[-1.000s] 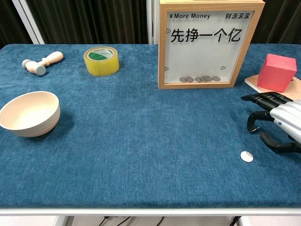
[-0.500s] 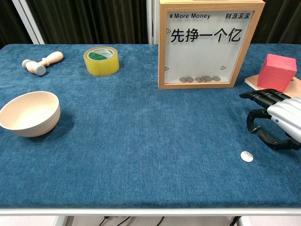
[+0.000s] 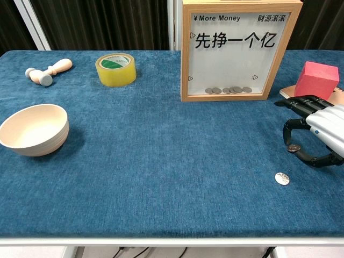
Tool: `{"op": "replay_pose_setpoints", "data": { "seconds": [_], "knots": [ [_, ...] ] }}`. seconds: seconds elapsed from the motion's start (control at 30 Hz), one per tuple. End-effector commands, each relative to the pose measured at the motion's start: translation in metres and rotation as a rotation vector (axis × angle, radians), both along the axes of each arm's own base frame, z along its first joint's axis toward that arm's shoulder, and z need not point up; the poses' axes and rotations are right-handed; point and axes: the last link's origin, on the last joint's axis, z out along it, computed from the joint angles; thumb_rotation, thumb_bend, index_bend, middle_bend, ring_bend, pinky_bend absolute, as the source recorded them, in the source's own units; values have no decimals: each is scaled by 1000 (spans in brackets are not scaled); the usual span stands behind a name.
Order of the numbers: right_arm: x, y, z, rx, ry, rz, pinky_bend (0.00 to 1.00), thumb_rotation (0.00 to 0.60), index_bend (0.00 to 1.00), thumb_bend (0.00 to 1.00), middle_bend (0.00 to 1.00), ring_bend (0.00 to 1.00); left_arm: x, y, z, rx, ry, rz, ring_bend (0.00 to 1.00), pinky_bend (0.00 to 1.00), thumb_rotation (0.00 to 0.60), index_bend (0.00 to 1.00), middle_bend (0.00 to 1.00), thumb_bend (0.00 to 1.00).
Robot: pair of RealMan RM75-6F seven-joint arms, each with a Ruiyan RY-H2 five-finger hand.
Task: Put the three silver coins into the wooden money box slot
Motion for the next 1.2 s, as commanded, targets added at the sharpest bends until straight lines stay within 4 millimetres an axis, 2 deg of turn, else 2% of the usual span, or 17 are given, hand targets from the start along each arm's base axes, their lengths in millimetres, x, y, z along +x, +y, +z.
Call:
{"op": "replay_pose_setpoints", "data": {
  "seconds": [0.03, 0.33, 0.67, 0.87, 1.07, 1.2],
  "knots": [
    [0, 0, 1, -1, 0, 1, 0, 600, 476, 338, 75, 0, 0, 0, 0, 0, 1, -1, 0, 0, 600, 13, 0, 0],
    [0, 1, 1, -6, -10, 8, 0, 600, 474, 340, 83, 0, 1, -1, -1, -4, 4, -3, 0, 0, 600, 13, 0, 0],
    [0, -1, 1, -14, -8, 2, 0, 600, 611, 343, 88, 0, 0, -1, -1, -4, 5, 0, 0, 0, 600, 13, 0, 0],
    [1, -3, 3, -21, -15, 2, 0, 600, 660, 356, 88, 0, 1, -1, -1, -1, 7, -2, 0, 0, 600, 13, 0, 0],
    [7, -4, 16, -48, -58, 21, 0, 600, 690, 386, 88, 0, 3, -1, -1, 0, 5, -6, 0, 0, 600, 13, 0, 0],
    [22, -6, 39, -83, -139, 47, 0, 600, 694, 386, 88, 0, 5, -2, 0, 1, 1, -12, 0, 0, 600, 13, 0, 0]
  ]
}}
